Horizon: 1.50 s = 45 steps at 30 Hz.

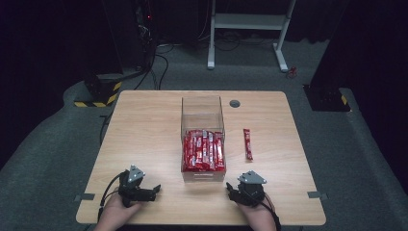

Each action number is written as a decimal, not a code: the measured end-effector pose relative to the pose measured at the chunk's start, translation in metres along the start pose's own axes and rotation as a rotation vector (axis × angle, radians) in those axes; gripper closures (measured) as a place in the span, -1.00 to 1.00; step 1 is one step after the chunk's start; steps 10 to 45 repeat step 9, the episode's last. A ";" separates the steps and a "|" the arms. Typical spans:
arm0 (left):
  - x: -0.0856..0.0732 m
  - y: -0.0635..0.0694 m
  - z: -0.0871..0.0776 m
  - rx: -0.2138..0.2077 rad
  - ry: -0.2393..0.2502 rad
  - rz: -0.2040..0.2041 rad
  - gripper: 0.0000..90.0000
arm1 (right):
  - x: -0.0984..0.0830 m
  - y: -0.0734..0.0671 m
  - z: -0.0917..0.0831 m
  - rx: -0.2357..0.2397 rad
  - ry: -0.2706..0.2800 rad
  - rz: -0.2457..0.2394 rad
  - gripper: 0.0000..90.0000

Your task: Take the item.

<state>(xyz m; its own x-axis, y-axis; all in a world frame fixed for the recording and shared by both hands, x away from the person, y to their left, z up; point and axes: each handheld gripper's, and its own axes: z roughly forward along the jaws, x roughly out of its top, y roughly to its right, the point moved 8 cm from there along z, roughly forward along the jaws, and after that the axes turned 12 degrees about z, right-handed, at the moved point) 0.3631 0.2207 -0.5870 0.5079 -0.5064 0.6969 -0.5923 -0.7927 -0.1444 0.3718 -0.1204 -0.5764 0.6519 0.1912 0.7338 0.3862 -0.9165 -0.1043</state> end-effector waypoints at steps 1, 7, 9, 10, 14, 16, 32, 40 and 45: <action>0.000 0.000 0.000 0.000 0.000 0.000 -0.99 | -0.002 0.000 0.001 -0.003 -0.015 0.000 -0.38; 0.000 0.000 0.000 0.000 0.000 0.000 -0.99 | -0.002 0.001 0.003 0.022 -0.032 0.037 -0.39; 0.000 0.000 0.000 0.000 0.000 0.000 -0.99 | -0.002 0.001 0.003 0.019 -0.034 0.032 -0.41; 0.000 0.000 0.000 0.000 0.000 0.000 -0.99 | -0.002 0.001 0.003 0.019 -0.034 0.032 -0.41; 0.000 0.000 0.000 0.000 0.000 0.000 -0.99 | -0.002 0.001 0.003 0.019 -0.034 0.032 -0.41; 0.000 0.000 0.000 0.000 0.000 0.000 -0.99 | -0.002 0.001 0.003 0.019 -0.034 0.032 -0.41; 0.000 0.000 0.000 0.000 0.000 0.000 -0.99 | -0.002 0.001 0.003 0.019 -0.034 0.032 -0.41; 0.000 0.000 0.000 0.000 0.000 0.000 -0.99 | -0.002 0.001 0.003 0.019 -0.034 0.032 -0.41; 0.000 0.000 0.000 0.000 0.000 0.000 -0.99 | -0.002 0.001 0.003 0.019 -0.034 0.032 -0.41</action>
